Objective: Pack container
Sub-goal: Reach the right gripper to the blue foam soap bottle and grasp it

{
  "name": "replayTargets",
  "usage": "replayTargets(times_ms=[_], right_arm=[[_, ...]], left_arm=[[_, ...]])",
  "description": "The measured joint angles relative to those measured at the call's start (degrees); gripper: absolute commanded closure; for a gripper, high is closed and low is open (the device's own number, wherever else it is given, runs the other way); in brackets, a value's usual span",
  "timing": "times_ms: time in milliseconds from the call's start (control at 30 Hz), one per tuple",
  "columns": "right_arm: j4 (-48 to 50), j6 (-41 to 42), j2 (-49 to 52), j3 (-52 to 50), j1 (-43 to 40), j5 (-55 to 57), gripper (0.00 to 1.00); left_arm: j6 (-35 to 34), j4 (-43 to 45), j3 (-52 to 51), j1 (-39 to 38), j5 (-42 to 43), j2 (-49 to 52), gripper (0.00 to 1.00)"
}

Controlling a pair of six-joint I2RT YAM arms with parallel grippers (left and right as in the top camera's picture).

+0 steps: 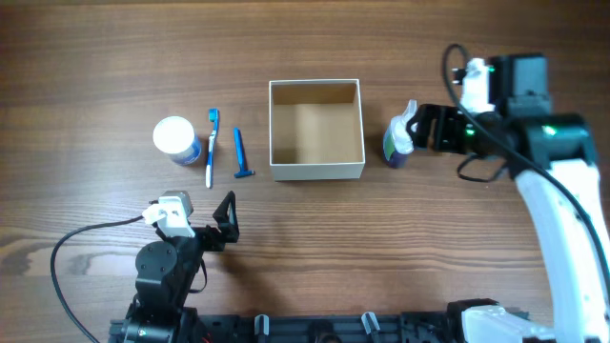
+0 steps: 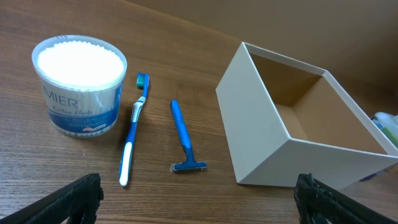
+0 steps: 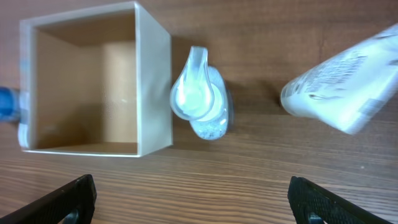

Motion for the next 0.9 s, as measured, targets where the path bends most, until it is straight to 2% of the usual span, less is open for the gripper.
replayTargets(times_ms=[133,300,400,467,567,600,633,733,800,900], right_arm=[[1.5,1.3,6.4,0.0,5.9,9.2,0.01],[7.1,3.7,15.4,0.0,6.5,14.1,0.04],[8.6,4.3,19.7,0.0,6.5,14.5,0.23],[9.4,4.7,20.3,0.0,6.5,14.1,0.28],[9.3,5.5,20.3,0.0,6.5,13.6,0.41],[9.3,5.7,20.3,0.0,6.5,13.4,0.5],[9.2,5.8,20.3,0.0,6.5,13.3,0.53],[8.4,6.2,20.3,0.2,6.6,12.8,0.73],[8.4,6.3,20.3,0.3,6.8,12.8,0.78],[8.2,6.3,20.3,0.3,7.3,13.0,0.78]], left_arm=[[0.0,0.0,0.0,0.0,0.0,0.0,0.0],[0.0,0.0,0.0,0.0,0.0,0.0,0.0],[0.0,0.0,0.0,0.0,0.0,0.0,0.0],[0.0,0.0,0.0,0.0,0.0,0.0,0.0],[0.0,0.0,0.0,0.0,0.0,0.0,0.0],[0.0,0.0,0.0,0.0,0.0,0.0,0.0],[0.0,0.0,0.0,0.0,0.0,0.0,0.0],[0.0,0.0,0.0,0.0,0.0,0.0,0.0],[0.0,0.0,0.0,0.0,0.0,0.0,0.0],[0.0,0.0,0.0,0.0,0.0,0.0,0.0]])
